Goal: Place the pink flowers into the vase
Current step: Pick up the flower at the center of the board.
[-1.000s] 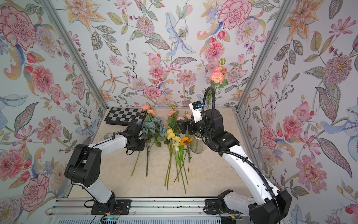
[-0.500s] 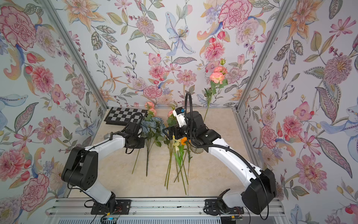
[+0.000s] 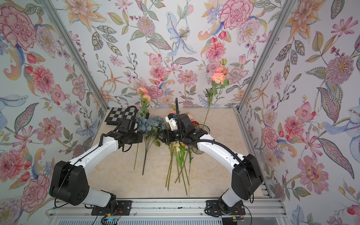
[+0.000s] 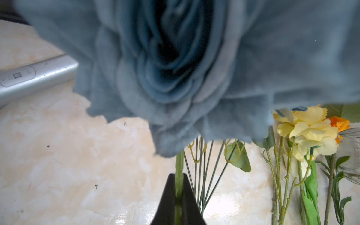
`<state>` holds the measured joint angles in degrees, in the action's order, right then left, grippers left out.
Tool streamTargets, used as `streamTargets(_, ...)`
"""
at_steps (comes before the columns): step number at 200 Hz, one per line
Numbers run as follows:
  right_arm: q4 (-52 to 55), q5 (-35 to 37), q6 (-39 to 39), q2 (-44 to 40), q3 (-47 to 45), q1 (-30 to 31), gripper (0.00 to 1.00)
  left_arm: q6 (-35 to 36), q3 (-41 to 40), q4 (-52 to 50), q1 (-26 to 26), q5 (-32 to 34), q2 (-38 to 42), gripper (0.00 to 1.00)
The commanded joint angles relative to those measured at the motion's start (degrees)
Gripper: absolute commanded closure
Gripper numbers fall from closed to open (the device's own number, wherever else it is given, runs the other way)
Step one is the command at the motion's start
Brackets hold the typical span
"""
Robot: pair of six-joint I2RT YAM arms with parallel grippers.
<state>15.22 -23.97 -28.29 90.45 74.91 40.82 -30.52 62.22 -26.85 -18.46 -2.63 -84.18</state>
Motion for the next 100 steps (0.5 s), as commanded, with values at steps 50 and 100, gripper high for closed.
streamTargets(50, 0.2, -2.5, 1.6, 4.0, 7.9, 0.0, 0.16, -0.5, 4.0, -0.1, -0.4, 6.4, 5.6, 1.0)
streamTargets(100, 0.2, -4.9, 2.7, 8.0, 13.9, -1.2, 0.16, -0.2, 3.2, 3.3, -0.4, 5.4, 6.5, 1.0)
